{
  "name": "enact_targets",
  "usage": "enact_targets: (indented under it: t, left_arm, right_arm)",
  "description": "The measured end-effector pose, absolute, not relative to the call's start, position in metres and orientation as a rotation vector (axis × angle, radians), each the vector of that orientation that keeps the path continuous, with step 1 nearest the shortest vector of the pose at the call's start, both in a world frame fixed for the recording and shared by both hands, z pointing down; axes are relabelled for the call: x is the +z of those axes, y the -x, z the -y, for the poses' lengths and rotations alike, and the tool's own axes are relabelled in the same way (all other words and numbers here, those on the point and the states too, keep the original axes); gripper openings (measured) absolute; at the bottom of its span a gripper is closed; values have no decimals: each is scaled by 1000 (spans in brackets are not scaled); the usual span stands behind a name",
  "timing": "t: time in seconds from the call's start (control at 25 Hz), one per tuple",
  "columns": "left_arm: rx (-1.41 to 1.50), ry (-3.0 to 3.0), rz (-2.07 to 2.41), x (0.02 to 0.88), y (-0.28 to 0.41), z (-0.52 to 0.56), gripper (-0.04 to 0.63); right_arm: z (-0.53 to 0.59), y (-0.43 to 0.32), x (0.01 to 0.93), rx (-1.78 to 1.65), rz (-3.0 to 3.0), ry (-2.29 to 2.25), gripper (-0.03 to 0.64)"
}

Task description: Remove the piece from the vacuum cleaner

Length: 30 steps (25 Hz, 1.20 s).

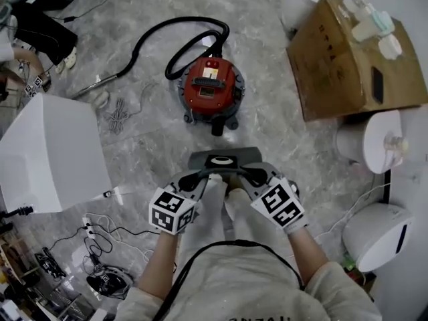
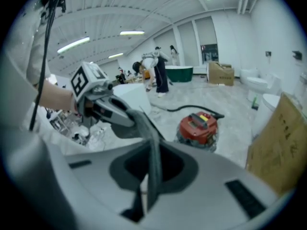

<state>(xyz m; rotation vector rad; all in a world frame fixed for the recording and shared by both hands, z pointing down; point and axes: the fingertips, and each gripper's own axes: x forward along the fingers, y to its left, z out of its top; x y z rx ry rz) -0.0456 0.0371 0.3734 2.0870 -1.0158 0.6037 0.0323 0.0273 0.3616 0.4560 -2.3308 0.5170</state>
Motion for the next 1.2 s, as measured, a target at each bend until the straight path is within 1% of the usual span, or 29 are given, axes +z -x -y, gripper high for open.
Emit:
enact_targets:
  t: [0.6,0.96,1.2]
  left_arm:
    - [470,-2128,972,274,32,-59,34]
    - [450,-2140,963,235,32,-65,34]
    - [375,-2134,948,214,33,-68,34]
  right_arm:
    - [-48,-45,265,469,2384,-309,26]
    - [-52,-44,222,421,2408,-242,26]
    - [-58,-42,201,423,2431,-217,26]
